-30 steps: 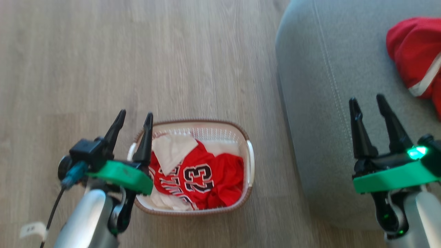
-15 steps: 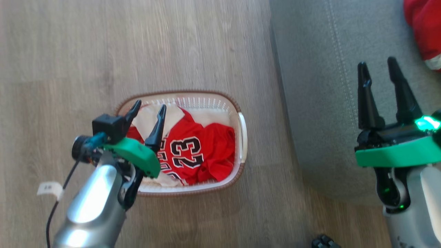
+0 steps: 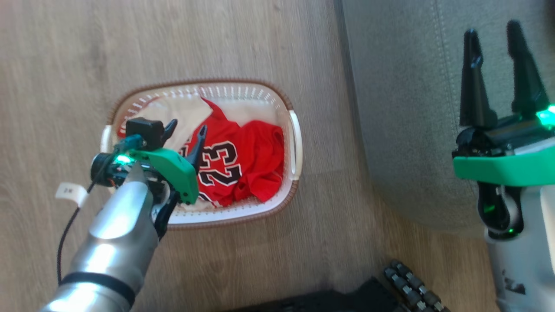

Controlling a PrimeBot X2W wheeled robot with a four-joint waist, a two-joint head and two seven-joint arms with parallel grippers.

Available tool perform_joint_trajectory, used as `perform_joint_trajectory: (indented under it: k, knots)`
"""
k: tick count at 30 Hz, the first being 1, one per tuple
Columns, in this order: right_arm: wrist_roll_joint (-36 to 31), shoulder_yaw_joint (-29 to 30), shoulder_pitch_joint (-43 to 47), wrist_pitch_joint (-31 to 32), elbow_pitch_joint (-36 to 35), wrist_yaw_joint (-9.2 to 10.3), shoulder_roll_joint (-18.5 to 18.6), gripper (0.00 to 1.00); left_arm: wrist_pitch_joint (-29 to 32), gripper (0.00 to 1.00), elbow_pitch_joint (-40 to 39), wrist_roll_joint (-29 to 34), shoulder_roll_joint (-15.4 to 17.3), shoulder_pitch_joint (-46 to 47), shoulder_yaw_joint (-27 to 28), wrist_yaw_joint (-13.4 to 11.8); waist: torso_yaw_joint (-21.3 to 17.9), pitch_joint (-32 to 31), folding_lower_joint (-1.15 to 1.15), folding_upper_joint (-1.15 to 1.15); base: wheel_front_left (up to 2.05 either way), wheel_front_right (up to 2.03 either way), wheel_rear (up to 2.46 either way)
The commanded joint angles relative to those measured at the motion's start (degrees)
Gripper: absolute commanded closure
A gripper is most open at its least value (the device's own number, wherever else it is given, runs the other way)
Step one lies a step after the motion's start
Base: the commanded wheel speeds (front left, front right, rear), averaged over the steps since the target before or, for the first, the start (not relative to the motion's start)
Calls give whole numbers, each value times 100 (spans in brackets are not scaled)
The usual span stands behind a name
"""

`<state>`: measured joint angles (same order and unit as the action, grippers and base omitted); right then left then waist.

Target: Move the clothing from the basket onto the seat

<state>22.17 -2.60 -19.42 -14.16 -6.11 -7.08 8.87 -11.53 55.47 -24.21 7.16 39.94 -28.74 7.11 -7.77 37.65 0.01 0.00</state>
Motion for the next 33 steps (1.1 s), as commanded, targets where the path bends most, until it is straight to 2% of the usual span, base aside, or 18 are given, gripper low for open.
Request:
perform_joint_trajectory:
  k: [1,9,21,26,33]
  knots:
    - [-52,-118,-20,-46,-233,-41,-54,0,14,0,18,-44,93,67,117,11,-97,192,-1,0,0,0,0]
    - [-149,-140,-329,-41,-562,-41,-151,0,378,0,868,-310,72,603,-135,34,-307,750,-1,0,0,0,0]
    - [-336,-199,-724,63,-1217,-41,-310,0,980,0,1256,-839,270,995,-750,37,-598,1376,-1,0,0,0,0]
    - [-378,-170,-754,76,-1440,-41,-361,0,1091,0,1399,-867,332,1056,-920,37,-655,1517,-1,0,0,0,0]
    - [-446,-139,-701,131,-1708,-41,-411,0,1557,0,1670,-823,460,1157,-1154,37,-746,1706,-1,0,0,0,0]
